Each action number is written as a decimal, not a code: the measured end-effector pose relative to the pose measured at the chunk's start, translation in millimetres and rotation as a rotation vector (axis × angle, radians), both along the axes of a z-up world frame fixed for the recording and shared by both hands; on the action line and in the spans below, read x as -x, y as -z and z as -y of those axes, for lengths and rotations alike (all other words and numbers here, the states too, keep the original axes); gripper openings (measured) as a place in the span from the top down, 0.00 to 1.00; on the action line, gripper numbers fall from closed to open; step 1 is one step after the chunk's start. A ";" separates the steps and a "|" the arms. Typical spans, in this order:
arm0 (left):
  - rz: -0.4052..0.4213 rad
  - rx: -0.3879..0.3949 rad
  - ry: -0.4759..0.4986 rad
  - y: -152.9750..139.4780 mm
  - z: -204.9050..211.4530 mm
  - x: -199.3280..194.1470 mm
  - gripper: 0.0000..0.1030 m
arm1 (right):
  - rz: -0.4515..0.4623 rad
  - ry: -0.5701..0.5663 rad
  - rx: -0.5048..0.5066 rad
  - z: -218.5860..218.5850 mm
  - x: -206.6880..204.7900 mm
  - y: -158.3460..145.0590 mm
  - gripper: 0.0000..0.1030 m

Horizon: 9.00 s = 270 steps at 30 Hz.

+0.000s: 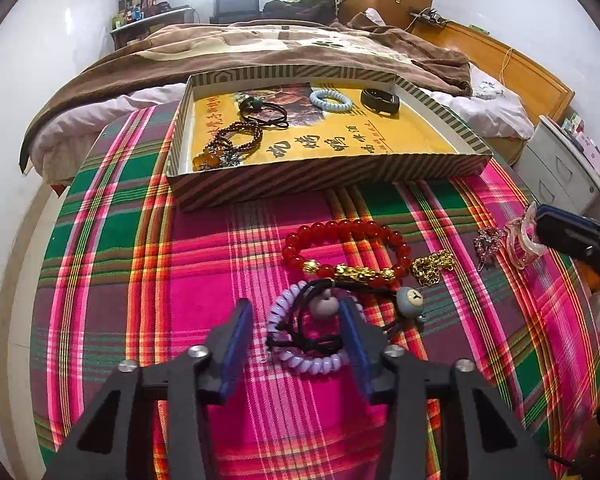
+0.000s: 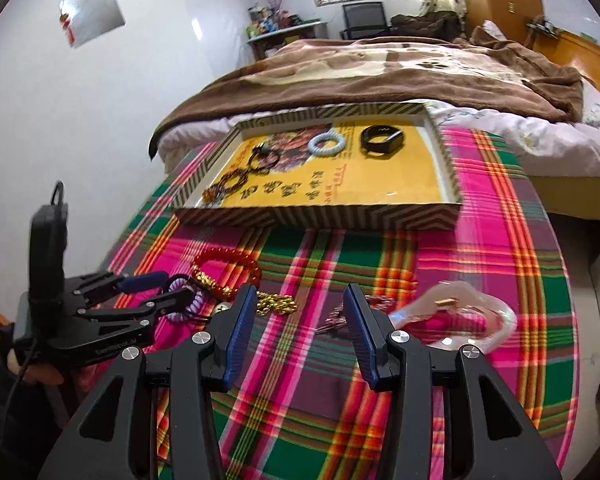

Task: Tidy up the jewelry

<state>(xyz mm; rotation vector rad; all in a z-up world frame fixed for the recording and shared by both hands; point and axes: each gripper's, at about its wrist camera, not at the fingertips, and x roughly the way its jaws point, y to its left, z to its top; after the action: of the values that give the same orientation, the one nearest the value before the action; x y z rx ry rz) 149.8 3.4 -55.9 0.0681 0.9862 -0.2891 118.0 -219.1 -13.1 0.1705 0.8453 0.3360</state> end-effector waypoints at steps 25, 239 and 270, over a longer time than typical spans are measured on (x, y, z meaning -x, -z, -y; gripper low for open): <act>0.143 0.148 0.028 -55.5 -18.5 40.7 0.95 | 0.015 0.130 -0.073 50.9 15.9 -3.0 0.55; -0.036 0.122 -0.128 3.1 -46.8 -4.6 0.25 | -0.078 -0.359 0.201 -64.3 -38.0 49.9 0.90; 0.033 -0.048 0.013 3.9 -2.6 -3.0 0.91 | 0.001 -0.264 0.019 -35.9 -31.7 12.8 0.93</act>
<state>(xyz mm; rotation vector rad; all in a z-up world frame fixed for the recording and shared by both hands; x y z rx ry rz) 152.8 6.0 -59.8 0.1223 0.9607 -0.2757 149.7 -183.2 -25.8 0.0408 0.8716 0.5751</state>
